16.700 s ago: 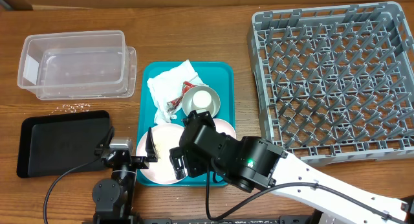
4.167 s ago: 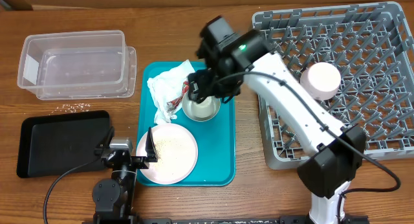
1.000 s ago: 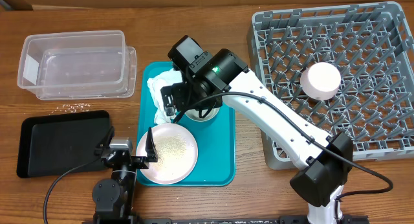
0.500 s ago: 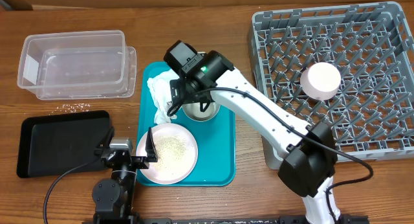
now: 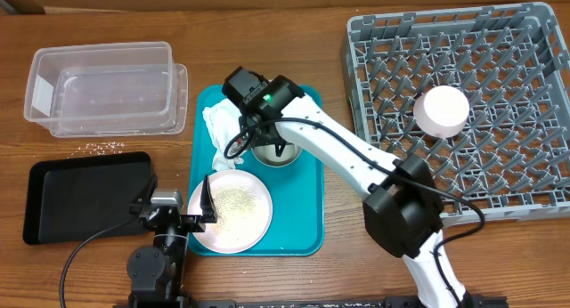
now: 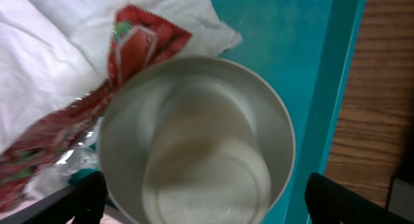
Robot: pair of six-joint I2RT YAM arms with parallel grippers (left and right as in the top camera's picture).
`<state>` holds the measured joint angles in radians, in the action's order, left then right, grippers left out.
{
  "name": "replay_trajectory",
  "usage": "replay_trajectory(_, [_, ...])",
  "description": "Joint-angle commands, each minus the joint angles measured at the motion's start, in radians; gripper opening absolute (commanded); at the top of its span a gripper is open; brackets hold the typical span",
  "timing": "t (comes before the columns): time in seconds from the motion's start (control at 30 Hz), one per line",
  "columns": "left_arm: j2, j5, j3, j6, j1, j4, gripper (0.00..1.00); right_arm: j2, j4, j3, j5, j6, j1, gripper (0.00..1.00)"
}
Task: Sort waste into correct bins and load items into the dishwasher
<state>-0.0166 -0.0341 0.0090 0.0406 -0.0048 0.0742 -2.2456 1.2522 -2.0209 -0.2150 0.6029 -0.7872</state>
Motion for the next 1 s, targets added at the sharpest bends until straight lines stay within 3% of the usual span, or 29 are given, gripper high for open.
replay_trajectory(0.0, [0.011,-0.007,-0.004,-0.026,0.004,0.001,1.0,-0.019,0.01,0.002,-0.016,0.02,-0.003,0.98])
replay_trajectory(0.13, [0.011,-0.007,-0.004,-0.026,0.004,0.001,1.0,-0.02,0.011,0.002,-0.003,0.023,-0.003,0.91])
replay_trajectory(0.97, [0.011,-0.007,-0.004,-0.026,0.004,0.001,1.0,-0.05,-0.002,0.006,-0.012,0.023,-0.003,0.84])
